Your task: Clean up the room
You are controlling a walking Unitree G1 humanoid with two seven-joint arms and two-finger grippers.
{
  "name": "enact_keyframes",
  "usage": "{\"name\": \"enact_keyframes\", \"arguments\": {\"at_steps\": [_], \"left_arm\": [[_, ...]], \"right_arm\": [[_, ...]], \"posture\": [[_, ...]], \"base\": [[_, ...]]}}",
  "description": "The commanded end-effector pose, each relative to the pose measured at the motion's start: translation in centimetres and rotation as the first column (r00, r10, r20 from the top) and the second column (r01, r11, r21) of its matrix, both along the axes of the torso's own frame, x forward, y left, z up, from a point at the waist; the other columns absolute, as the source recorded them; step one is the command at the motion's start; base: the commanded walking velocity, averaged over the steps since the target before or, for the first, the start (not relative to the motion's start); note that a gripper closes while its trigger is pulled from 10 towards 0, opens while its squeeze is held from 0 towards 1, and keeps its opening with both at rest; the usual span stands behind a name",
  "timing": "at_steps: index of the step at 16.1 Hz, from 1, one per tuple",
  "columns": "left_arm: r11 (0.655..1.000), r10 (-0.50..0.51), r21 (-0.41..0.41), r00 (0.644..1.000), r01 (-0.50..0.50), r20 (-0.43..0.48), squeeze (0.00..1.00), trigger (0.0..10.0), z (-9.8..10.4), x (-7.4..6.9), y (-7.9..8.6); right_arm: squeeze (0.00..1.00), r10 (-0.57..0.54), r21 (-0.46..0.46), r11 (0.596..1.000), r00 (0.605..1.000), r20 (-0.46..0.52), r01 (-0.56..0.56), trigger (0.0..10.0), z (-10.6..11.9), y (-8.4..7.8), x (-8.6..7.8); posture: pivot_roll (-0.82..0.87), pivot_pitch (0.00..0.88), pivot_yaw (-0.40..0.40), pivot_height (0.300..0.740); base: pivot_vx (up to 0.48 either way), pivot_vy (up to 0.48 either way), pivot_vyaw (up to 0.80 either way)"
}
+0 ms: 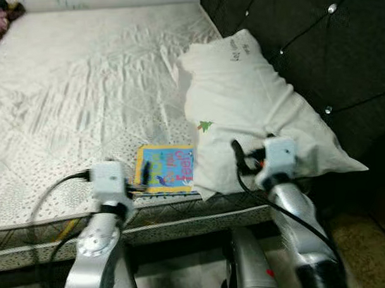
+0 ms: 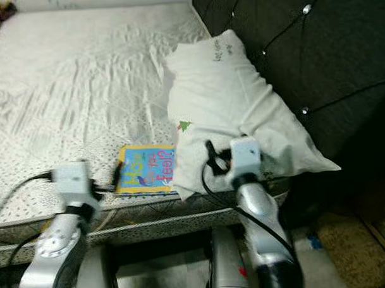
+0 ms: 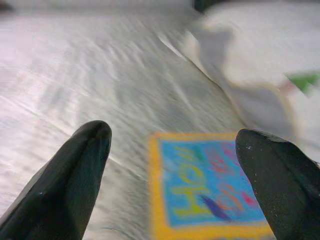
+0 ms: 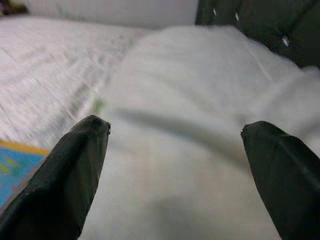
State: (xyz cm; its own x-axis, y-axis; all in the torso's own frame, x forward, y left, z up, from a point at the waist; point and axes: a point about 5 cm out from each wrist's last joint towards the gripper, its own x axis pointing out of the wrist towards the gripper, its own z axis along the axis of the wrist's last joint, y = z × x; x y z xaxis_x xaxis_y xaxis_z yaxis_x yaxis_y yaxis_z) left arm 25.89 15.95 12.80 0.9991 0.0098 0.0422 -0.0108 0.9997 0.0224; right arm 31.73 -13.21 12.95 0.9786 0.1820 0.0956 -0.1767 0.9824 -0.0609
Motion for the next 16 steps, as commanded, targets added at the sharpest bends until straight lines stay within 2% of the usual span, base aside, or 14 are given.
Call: {"name": "enact_keyframes", "arguments": {"at_steps": [1, 2, 3, 5, 7, 9, 12, 16], "left_arm": [[0.999, 0.035, 0.013, 0.999, -0.035, 0.031, 0.0, 10.0, 0.1, 0.0, 0.5], [0.991, 0.105, 0.077, 0.992, -0.11, 0.064, 0.0, 10.0, 0.2, -0.2, 1.8], [0.986, 0.131, 0.098, 0.989, -0.138, 0.073, 0.0, 10.0, 0.1, -0.3, 2.3], [0.978, 0.165, 0.108, 0.977, -0.18, 0.139, 0.0, 10.0, 0.7, -0.7, 2.9], [0.975, 0.182, 0.095, 0.965, -0.202, 0.188, 0.0, 10.0, 1.3, -0.3, 3.2], [0.971, 0.176, 0.119, 0.957, -0.207, 0.229, 0.0, 10.0, 1.8, 0.1, 3.2], [0.976, 0.154, 0.117, 0.958, -0.186, 0.24, 0.0, 10.0, 1.8, 0.2, 2.7], [0.982, 0.135, 0.104, 0.97, -0.159, 0.203, 0.0, 10.0, 1.0, 1.0, 2.8]], "right_arm": [[0.0, -0.004, -0.004, 1.0, 1.0, 0.004, 0.005, 10.0, -0.1, 0.0, 0.2], [0.0, -0.011, 0.001, 1.0, 1.0, 0.017, 0.011, 10.0, 0.2, 0.2, 0.7], [0.0, -0.014, 0.006, 1.0, 1.0, 0.019, 0.014, 10.0, 0.2, 0.2, 0.9], [0.0, -0.016, 0.029, 0.999, 0.999, 0.03, 0.015, 10.0, 0.5, 0.4, 1.4], [0.0, -0.029, 0.068, 0.997, 0.999, 0.028, 0.027, 10.0, 0.7, 0.5, 1.9], [0.0, -0.011, 0.097, 0.995, 0.998, 0.058, 0.005, 10.0, 1.6, 1.1, 2.4], [0.0, -0.002, 0.136, 0.991, 0.993, 0.115, -0.013, 10.0, 3.2, 2.0, 2.6], [0.0, -0.037, 0.17, 0.985, 0.994, 0.106, 0.018, 10.0, 2.8, 2.4, 2.4]], "posture": [[0.06, 0.0, -0.026, 0.527], [0.07, 0.0, -0.025, 0.527], [0.08, 0.0, -0.025, 0.527], [0.09, 0.0, -0.027, 0.527], [0.09, 0.0, -0.036, 0.527], [0.09, 0.0, -0.043, 0.527], [0.05, 0.0, -0.018, 0.527], [0.03, 0.0, 0.024, 0.581]], "base": [[0.0, 0.0, 0.0], [0.0, 0.0, 0.0], [0.0, 0.0, 0.0], [0.0, 0.0, 0.0], [0.0, 0.0, 0.0], [0.0, 0.0, 0.0], [0.0, 0.0, 0.0], [0.0, 0.0, 0.0]]}}
